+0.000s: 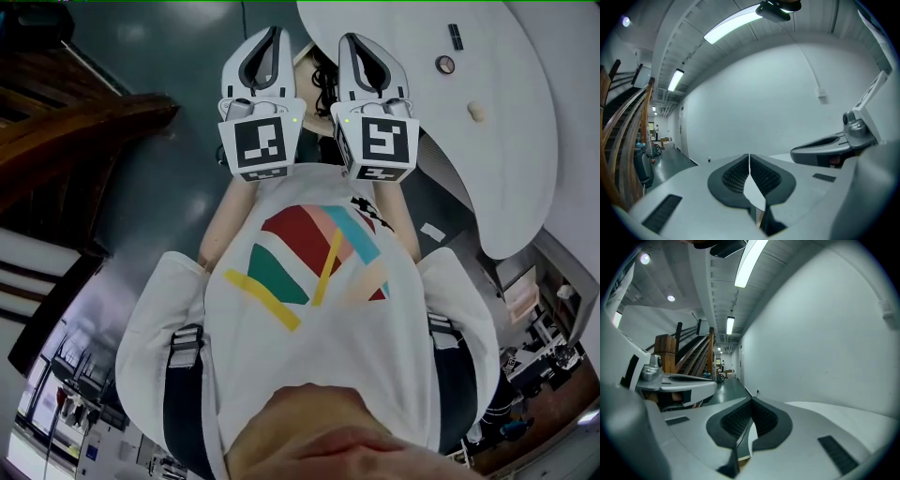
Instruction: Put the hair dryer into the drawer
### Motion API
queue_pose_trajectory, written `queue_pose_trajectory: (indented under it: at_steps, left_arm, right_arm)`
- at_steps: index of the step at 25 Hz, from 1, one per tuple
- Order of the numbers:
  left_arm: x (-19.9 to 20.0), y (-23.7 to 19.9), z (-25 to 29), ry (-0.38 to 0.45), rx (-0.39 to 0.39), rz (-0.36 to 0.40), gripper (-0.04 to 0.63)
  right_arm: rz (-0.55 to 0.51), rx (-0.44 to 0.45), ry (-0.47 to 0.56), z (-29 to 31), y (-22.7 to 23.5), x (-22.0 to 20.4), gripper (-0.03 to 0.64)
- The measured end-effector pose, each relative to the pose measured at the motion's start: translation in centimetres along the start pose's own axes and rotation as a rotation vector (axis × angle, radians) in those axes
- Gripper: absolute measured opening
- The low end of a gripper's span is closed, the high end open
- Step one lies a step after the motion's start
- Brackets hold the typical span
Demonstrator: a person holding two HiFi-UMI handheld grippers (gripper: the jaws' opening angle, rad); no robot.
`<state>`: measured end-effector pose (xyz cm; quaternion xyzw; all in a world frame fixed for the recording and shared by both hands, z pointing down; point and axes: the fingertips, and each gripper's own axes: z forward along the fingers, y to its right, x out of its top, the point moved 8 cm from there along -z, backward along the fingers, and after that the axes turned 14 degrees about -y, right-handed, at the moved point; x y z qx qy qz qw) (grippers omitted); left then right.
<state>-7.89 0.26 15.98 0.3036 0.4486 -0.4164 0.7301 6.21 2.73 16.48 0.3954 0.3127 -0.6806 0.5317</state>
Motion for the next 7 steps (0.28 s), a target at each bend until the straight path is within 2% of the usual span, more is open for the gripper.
queue_pose_trajectory:
  at_steps: [7]
  left_arm:
    - [0.43, 0.69, 0.22, -0.002, -0.007, 0.003, 0.017]
  right_arm:
    - [0.011, -0.006, -0.004, -0.47, 0.74, -0.15, 0.011]
